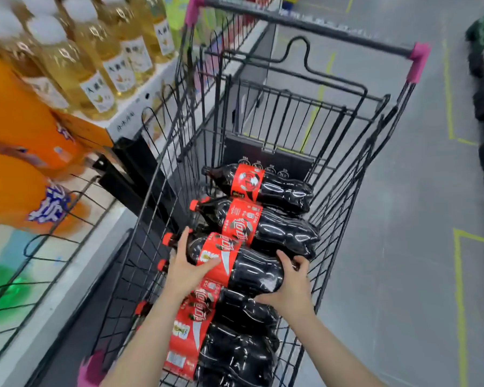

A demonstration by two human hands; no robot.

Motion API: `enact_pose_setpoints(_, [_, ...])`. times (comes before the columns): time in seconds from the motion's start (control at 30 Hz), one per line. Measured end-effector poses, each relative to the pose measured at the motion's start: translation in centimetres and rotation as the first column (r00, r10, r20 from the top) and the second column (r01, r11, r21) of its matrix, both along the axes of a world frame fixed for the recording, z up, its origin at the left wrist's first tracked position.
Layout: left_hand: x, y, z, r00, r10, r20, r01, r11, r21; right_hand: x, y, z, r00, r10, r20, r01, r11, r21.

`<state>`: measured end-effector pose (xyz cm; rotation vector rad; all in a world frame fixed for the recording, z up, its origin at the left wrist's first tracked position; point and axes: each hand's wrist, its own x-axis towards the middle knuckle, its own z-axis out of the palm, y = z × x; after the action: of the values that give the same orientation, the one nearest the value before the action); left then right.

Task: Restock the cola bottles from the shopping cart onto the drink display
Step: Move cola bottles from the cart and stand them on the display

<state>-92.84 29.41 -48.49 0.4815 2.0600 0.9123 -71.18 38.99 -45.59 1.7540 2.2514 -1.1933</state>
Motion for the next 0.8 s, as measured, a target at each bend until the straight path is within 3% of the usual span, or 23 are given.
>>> enact_pose_setpoints(0.3, [-0.1,0.7,1.0,0.998,0.060,0.020,-0.062,0.995,0.078,-0.2,-0.1,0.5,0.997,-0.036,0.062,0.036,0.999,0.007])
enact_pose_setpoints(0.57, [-0.4,-0.5,6.8,0.999,-0.026,-0.046,0.032,0.992,0.122,0.3,-3.3,4.6,0.994,-0.105,-0.003,0.105,0.994,0.042])
enact_pose_setpoints(0.8, [0.7,-4.3,10.6,0.996,0.024,-0.084,-0.007,0.981,0.196,1.1,-6.0,8.5,0.998,-0.048,-0.048,0.053,0.992,0.115])
